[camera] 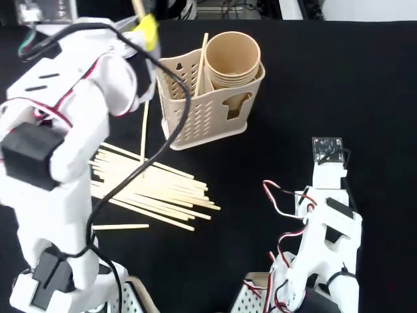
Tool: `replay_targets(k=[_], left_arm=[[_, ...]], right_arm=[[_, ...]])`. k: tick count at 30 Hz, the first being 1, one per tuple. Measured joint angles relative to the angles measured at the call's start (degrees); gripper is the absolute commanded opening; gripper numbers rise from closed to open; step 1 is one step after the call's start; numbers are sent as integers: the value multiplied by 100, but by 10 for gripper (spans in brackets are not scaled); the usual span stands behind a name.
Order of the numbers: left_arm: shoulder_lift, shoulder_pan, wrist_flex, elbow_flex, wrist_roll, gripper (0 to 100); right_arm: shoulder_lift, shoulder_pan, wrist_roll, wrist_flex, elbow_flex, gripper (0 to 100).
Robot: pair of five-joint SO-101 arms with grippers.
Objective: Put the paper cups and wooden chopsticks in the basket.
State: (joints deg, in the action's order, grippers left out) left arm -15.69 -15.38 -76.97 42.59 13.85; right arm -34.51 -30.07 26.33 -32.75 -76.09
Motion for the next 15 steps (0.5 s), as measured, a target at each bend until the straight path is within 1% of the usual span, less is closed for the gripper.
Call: replay_targets(k=[3,5,7,12,15], left_arm=[[0,-70,668,-686,0,28],[-44,-44,1354,-1433,35,28],[-202,9,2084,-2268,246,28],[-1371,70,3842,-4070,378,28],[-2163,79,4651,-4862,316,28]], right_arm=[[0,0,0,0,0,54],[0,0,0,0,0,54],[0,0,0,0,0,54],[0,0,0,0,0,54],[0,0,0,0,0,54]])
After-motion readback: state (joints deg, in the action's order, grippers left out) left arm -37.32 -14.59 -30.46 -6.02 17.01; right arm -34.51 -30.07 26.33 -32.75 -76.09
